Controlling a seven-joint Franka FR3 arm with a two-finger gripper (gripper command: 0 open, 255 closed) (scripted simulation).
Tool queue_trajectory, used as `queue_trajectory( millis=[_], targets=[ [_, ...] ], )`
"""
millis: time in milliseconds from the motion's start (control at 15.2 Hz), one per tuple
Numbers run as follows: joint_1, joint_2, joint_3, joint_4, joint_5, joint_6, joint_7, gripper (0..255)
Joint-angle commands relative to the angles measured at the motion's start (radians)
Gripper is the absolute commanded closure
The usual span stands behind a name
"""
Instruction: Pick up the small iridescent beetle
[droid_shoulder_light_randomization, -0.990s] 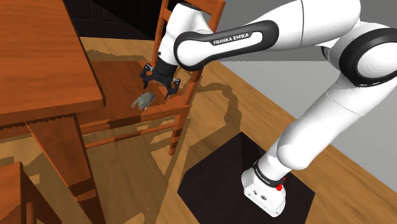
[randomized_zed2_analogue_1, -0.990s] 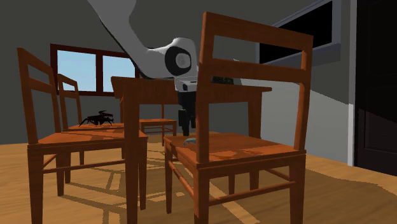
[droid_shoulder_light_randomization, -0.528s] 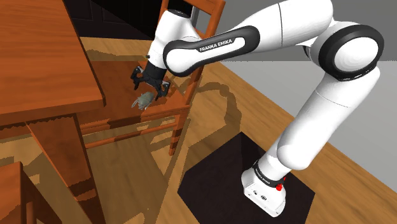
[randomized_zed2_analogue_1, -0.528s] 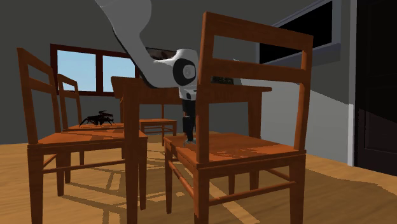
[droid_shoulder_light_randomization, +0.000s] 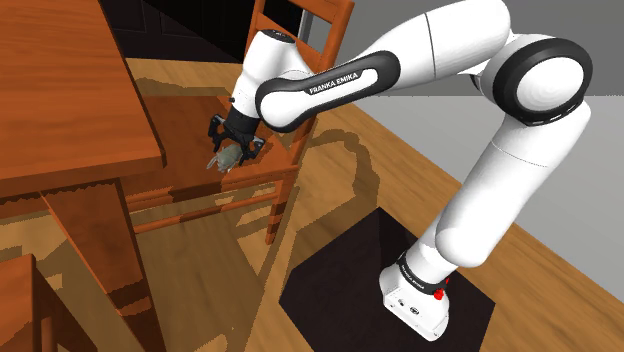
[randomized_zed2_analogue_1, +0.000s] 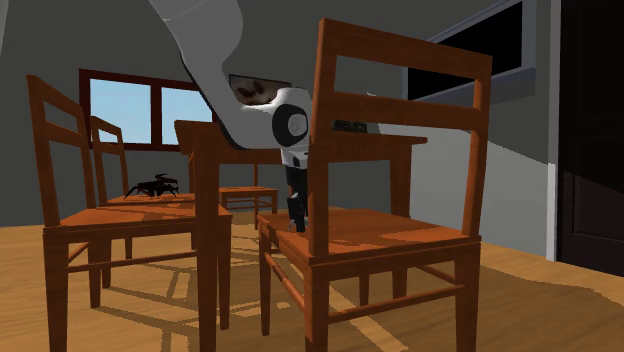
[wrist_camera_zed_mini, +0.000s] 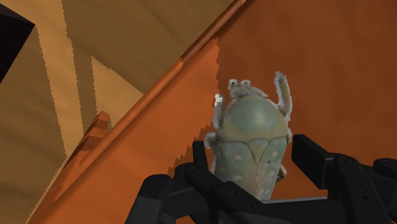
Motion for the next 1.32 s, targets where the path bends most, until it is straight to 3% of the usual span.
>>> queue_trajectory(
  millis=[0, 396, 1254],
  targets=[
    [0.0, 0.001, 0.0, -0.001, 0.0, 0.0, 0.0, 255],
    [0.0, 0.0, 0.0, 0.001, 0.0, -0.003, -0.001, 255],
    [-0.008, -0.079, 0.003, 0.093, 0.041, -0.169, -0.024, 255]
  ],
)
